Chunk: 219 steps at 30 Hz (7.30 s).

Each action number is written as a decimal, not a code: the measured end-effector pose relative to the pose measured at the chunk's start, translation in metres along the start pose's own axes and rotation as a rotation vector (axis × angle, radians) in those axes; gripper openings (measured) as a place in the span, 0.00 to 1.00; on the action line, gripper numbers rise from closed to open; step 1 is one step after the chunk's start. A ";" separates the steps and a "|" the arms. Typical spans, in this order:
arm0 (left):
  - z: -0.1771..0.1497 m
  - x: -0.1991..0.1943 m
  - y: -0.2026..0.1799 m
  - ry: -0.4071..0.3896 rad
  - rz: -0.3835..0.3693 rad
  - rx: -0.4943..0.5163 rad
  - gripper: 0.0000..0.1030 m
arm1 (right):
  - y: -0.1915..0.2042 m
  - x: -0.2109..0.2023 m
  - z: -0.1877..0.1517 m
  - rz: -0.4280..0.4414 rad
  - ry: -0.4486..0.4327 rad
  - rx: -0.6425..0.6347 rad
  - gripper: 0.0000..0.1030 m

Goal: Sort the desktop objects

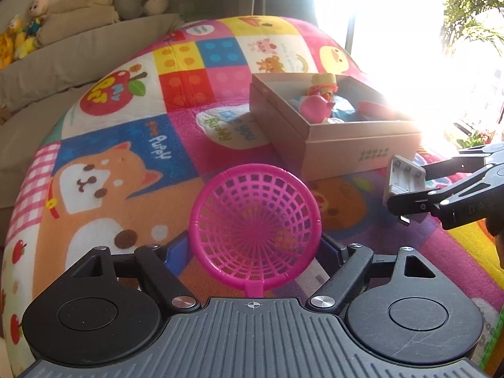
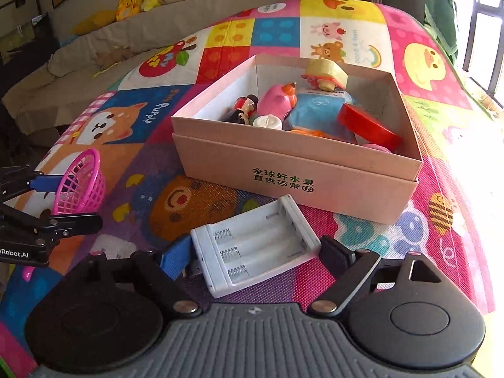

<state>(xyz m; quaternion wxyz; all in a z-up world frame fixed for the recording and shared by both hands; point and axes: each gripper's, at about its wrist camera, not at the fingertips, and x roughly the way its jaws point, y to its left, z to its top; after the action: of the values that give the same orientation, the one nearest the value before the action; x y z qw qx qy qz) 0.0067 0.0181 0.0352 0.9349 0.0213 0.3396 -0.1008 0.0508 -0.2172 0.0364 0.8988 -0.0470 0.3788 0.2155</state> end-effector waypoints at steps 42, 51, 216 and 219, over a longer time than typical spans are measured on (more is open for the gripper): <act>0.095 0.069 -0.035 -0.101 -0.029 0.026 0.96 | -0.053 -0.027 0.035 -0.253 -0.255 0.018 1.00; 0.029 0.037 -0.012 -0.077 0.106 -0.045 1.00 | -0.005 -0.011 0.019 -0.224 -0.189 -0.018 1.00; 0.003 0.062 -0.030 -0.009 0.176 -0.105 1.00 | 0.005 0.020 -0.035 -0.234 -0.093 0.121 1.00; 0.003 0.062 -0.030 -0.009 0.176 -0.105 1.00 | 0.005 0.020 -0.035 -0.234 -0.093 0.121 1.00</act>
<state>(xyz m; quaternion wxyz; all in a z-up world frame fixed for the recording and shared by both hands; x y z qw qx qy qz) 0.0484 -0.0219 -0.0013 0.9414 0.0016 0.3372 -0.0001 0.0379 -0.2144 -0.0021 0.9356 -0.0265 0.3410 0.0879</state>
